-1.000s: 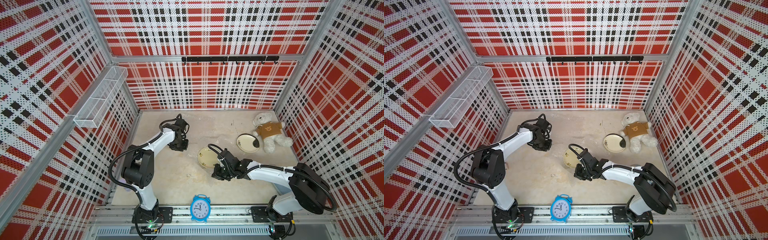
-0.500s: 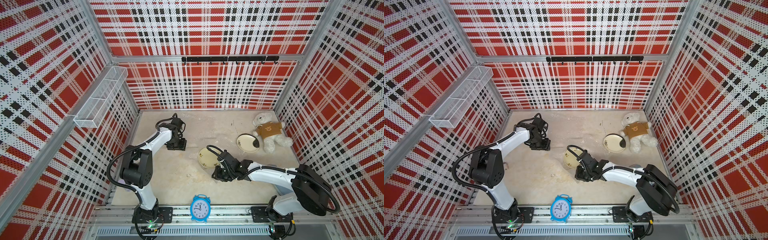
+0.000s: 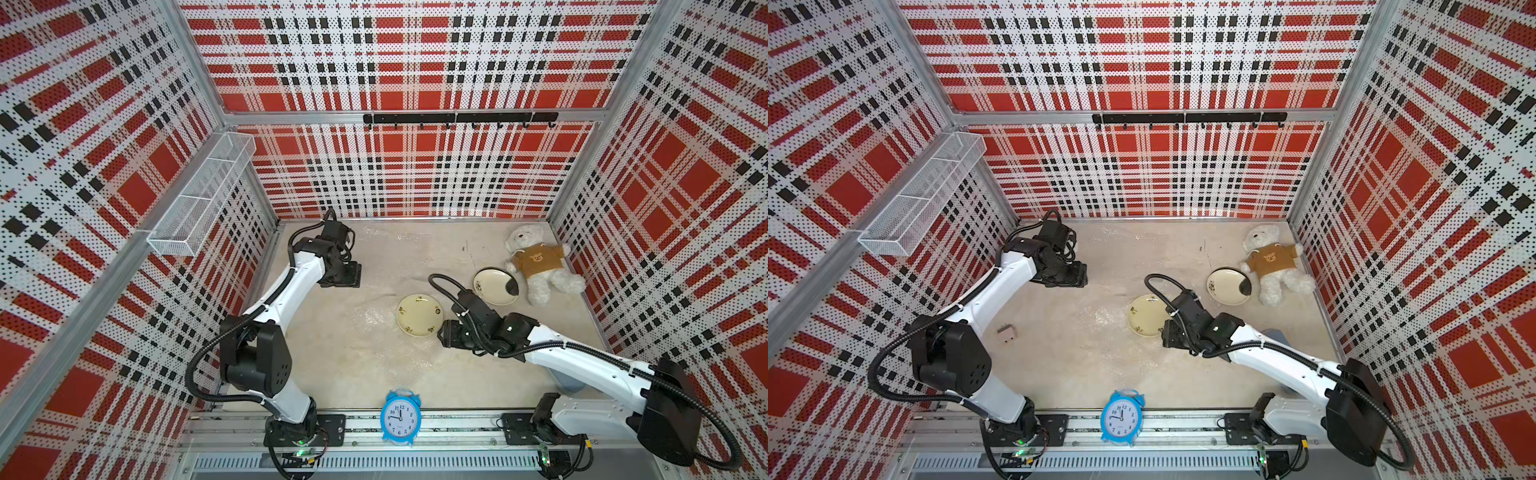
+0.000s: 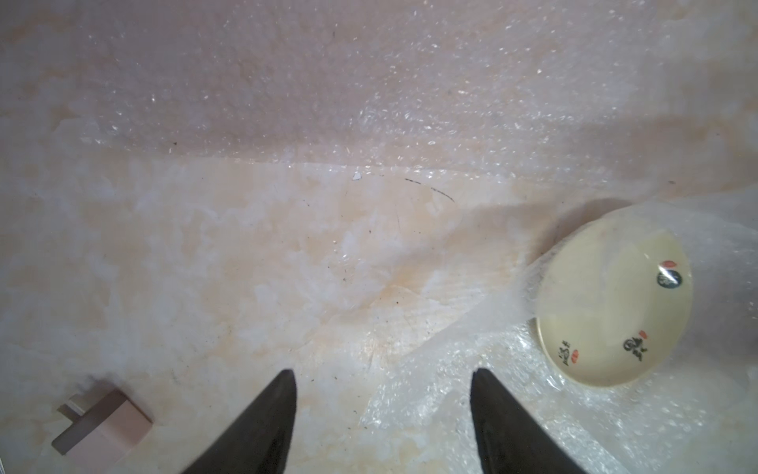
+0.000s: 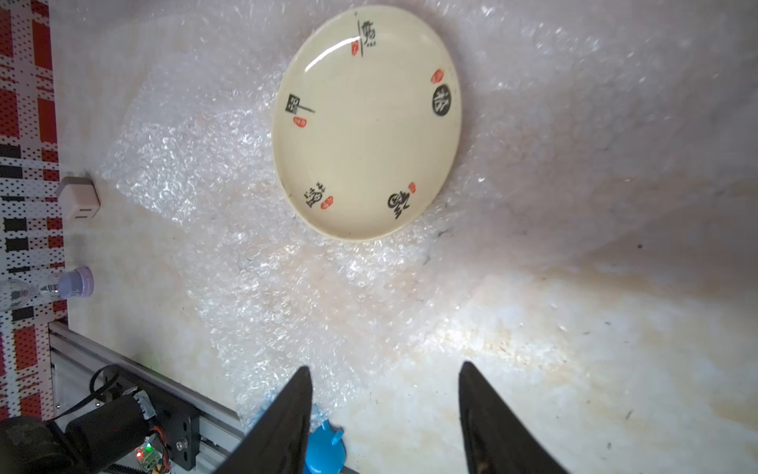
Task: Unpack dinner plates from bubble wrap
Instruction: Unwrap the bubble wrap at the center of the board.
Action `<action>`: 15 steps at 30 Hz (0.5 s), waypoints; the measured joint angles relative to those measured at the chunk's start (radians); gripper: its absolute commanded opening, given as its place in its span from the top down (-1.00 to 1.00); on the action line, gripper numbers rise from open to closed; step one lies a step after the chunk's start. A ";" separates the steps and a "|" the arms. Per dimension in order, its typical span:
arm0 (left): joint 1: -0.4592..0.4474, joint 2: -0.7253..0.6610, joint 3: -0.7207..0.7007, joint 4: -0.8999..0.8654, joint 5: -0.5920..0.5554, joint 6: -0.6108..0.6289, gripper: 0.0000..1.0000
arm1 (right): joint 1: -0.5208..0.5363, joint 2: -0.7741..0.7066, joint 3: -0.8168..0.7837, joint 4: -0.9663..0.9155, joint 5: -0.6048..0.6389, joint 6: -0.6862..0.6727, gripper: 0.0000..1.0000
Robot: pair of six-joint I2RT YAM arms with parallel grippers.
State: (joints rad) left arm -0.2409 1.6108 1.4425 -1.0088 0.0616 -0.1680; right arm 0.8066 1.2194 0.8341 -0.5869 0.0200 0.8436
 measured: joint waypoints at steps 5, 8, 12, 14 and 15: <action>-0.082 -0.050 0.007 0.009 0.059 0.008 -0.62 | -0.179 0.012 0.006 0.044 -0.138 -0.064 -0.22; -0.156 -0.074 -0.011 0.042 0.103 -0.002 -0.90 | -0.231 0.071 0.043 0.048 -0.198 -0.122 -0.29; -0.234 -0.107 -0.092 0.115 0.158 -0.035 -0.99 | -0.286 0.145 0.065 0.098 -0.281 -0.177 -0.48; -0.258 -0.116 -0.138 0.151 0.183 -0.054 -0.99 | -0.317 0.177 0.064 0.128 -0.316 -0.202 -0.62; -0.268 -0.117 -0.159 0.167 0.196 -0.063 -0.99 | -0.328 0.192 0.064 0.143 -0.332 -0.213 -0.73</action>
State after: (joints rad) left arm -0.5087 1.4933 1.2839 -0.8413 0.2573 -0.2310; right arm 0.4782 1.4117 0.8978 -0.4435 -0.3122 0.6304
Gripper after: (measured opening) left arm 0.993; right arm 0.798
